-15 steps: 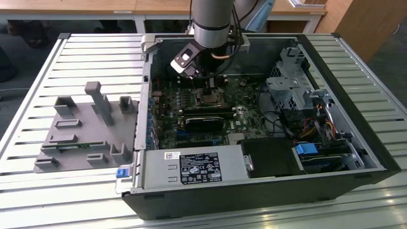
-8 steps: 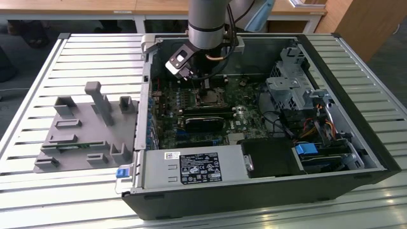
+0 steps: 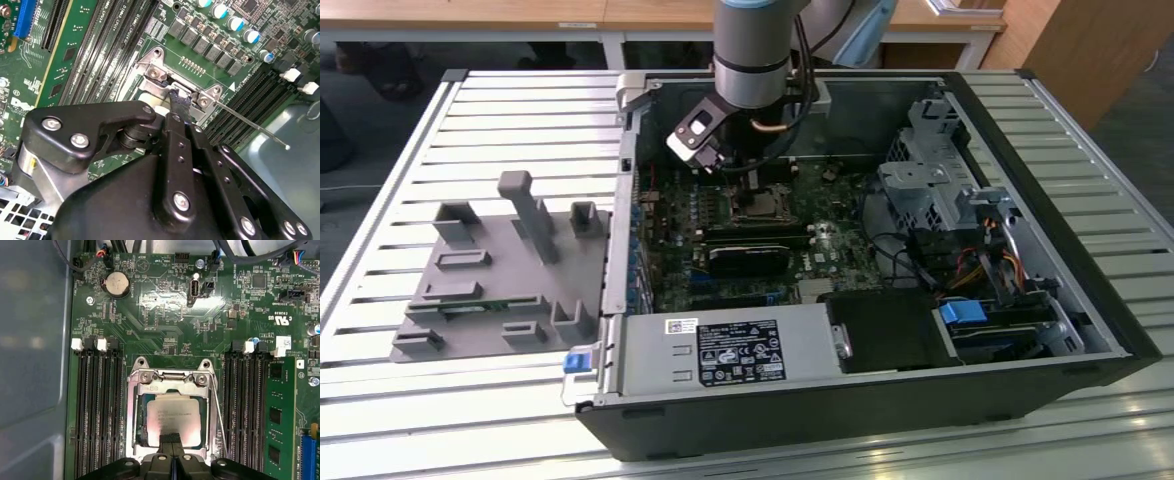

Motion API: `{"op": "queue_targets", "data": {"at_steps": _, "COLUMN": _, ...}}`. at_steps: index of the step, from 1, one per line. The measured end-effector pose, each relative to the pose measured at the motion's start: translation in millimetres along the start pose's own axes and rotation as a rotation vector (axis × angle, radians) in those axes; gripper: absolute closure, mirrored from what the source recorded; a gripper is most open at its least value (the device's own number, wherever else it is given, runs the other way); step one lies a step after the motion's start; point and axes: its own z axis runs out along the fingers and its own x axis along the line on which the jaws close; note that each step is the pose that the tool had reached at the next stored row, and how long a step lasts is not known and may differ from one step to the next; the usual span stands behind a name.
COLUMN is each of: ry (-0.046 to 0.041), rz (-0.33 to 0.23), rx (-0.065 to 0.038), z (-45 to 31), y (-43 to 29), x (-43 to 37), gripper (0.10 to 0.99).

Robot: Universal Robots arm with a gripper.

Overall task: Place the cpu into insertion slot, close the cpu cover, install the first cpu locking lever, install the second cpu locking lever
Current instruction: 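Close the cpu cover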

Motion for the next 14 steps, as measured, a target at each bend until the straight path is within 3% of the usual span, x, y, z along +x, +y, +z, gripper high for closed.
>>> {"op": "queue_targets", "data": {"at_steps": 9, "ry": 0.0017, "rz": 0.000, "rx": -0.001, "z": 2.4, "y": 7.9, "x": -0.1, "gripper": 0.980}}
{"op": "queue_targets", "data": {"at_steps": 11, "ry": 0.0064, "rz": -0.002, "rx": -0.003, "z": 0.6, "y": 8.1, "x": 0.2, "gripper": 0.980}}
{"op": "queue_targets", "data": {"at_steps": 14, "ry": 0.0060, "rz": -0.008, "rx": -0.012, "z": -1.8, "y": 7.5, "x": 0.1, "gripper": 0.980}}
